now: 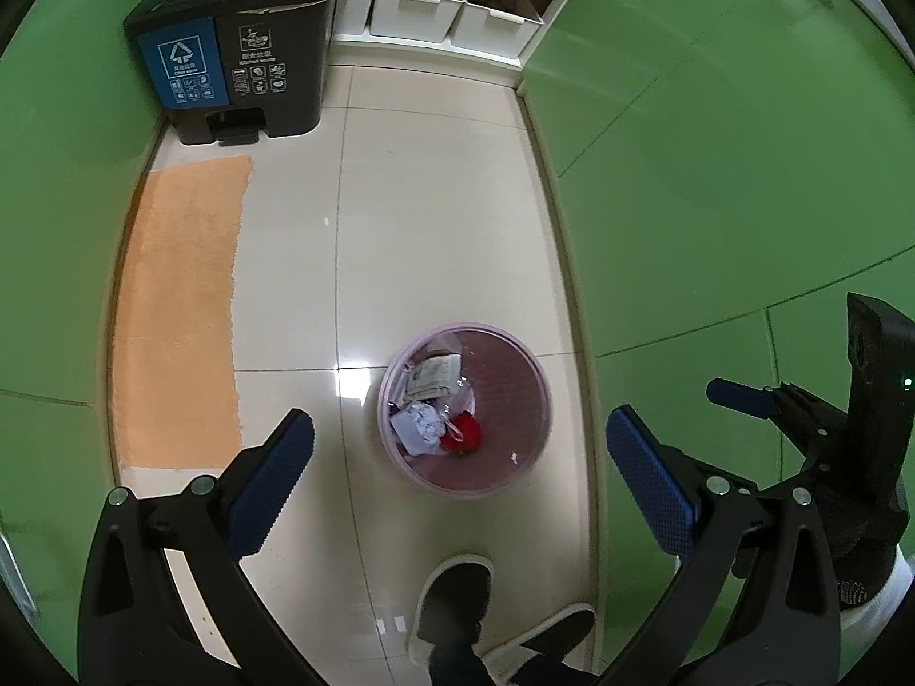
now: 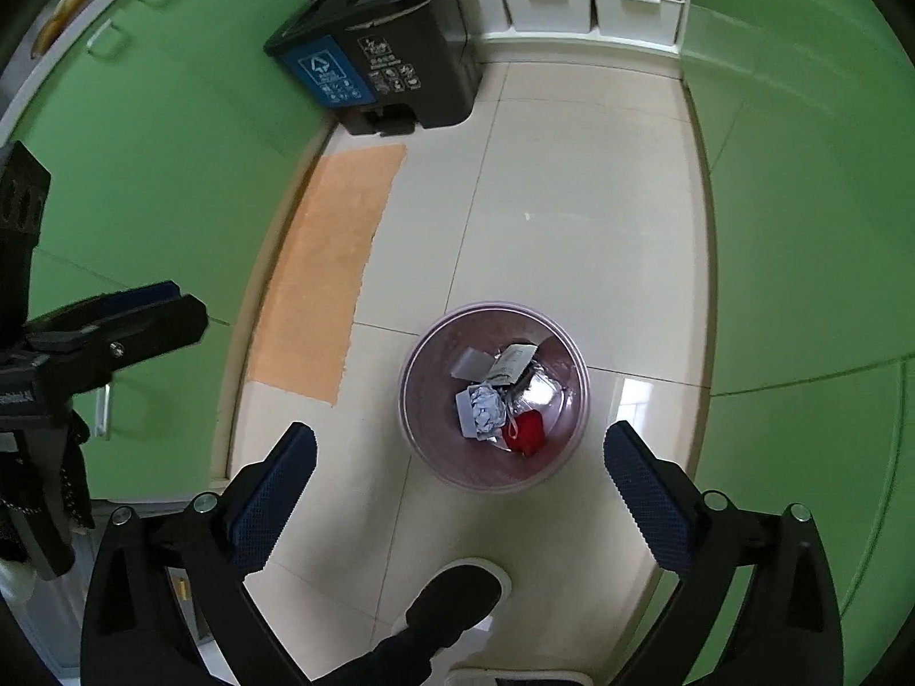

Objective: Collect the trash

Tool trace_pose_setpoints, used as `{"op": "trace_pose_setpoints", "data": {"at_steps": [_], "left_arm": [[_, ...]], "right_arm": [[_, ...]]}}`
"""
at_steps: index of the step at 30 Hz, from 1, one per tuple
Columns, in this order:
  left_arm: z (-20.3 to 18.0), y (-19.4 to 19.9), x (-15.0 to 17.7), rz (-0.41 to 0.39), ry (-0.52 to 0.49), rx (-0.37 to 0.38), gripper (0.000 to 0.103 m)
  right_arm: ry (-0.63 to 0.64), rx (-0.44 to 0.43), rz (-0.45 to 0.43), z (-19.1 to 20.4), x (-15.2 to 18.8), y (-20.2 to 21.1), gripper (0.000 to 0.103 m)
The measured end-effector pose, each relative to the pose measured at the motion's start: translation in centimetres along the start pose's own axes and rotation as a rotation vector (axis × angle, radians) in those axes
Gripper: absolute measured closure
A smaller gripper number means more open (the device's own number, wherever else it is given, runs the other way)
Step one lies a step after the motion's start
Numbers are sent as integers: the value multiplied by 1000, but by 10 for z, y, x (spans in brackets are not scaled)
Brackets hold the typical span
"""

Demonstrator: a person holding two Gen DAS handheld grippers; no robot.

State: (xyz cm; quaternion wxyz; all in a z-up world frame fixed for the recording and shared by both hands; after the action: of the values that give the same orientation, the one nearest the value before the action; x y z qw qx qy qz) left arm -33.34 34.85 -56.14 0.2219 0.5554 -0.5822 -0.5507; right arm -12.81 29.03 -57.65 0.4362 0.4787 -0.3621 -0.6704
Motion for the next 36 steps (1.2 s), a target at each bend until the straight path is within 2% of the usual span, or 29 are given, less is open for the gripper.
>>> {"op": "trace_pose_setpoints", "data": {"at_steps": [3,7,14,19,23,26,31,36], "left_arm": [[-16,21,-3,-6,-16,9,3],[-54,75,-13,-34,-50,24,3],[-136,186,-42,-100,-152,77,3],[-202,261,-62,-161,-242,141,3],[-259,308,-77,-205,-329,202,3],[-304,338,-84,-240,-409,239,3],[-373,369,-83,-264,-528,318,3],[-434,391,-73,-268,-632,372,3]], "right_arm": [[-18,9,-17,3,-3,35,6],[-44,27,-67,7,-12,95,6],[-124,59,-225,12,-32,252,6],[-167,108,-340,5,-30,367,6],[-207,187,-424,-15,-14,452,6],[-248,262,-460,-34,3,500,6],[-345,378,-537,-61,44,571,6],[-436,476,-592,-79,86,620,6]]}}
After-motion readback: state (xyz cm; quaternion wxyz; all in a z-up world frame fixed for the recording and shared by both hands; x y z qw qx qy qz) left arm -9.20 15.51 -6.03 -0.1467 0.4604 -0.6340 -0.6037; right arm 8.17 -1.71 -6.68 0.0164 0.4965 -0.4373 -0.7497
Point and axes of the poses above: each gripper's, at about its wrist camera, not at the fingertips, and y roughly against the way its jaws point, z to its left, x to its underside, the point moved 3 cm from there along -y, roughly the way its jaws point, and after that the axes turned 6 degrees about -z, right-handed, at the moved point
